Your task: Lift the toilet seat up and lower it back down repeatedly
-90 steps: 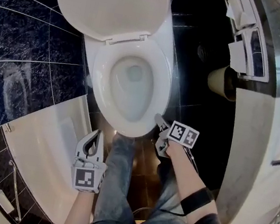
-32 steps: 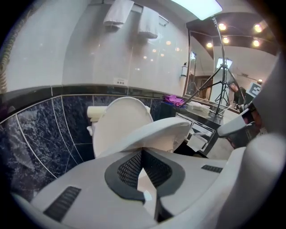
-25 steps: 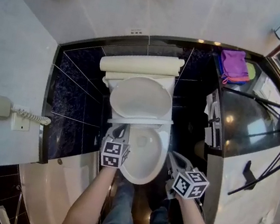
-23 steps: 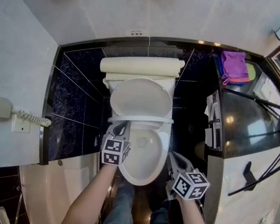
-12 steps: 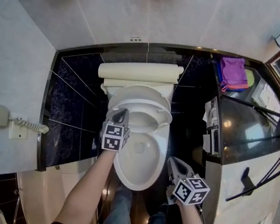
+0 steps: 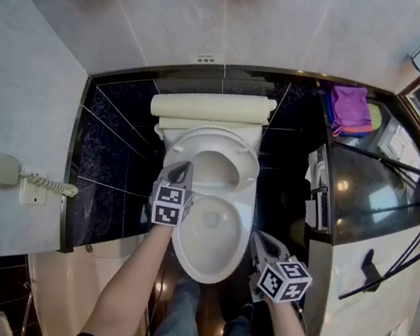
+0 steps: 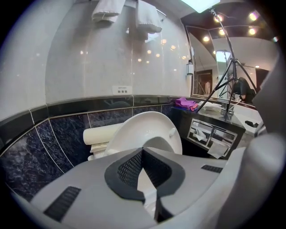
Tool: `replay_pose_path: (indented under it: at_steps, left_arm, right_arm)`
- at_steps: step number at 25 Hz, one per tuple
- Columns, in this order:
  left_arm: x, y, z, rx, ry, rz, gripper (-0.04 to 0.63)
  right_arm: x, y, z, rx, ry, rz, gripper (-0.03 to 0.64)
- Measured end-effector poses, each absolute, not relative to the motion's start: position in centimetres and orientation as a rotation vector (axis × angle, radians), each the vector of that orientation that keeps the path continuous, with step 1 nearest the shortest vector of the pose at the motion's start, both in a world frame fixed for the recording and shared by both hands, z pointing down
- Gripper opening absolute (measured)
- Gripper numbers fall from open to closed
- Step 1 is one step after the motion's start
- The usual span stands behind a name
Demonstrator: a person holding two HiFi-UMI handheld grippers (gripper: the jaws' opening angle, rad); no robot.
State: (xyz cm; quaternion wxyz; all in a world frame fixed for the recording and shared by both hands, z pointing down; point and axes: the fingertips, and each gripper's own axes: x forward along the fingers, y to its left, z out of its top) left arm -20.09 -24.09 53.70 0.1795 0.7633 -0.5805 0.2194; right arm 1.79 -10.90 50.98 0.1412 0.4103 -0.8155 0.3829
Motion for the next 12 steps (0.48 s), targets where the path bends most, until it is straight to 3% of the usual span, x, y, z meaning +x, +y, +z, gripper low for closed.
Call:
replay_pose_path:
  at_steps: [12]
  left_arm:
    - [-18.5, -12.1, 43.4, 2.149, -1.7, 0.596, 0.0]
  right_arm:
    - [3.8, -9.4, 43.5, 1.105, -2.421, 0.779, 0.017]
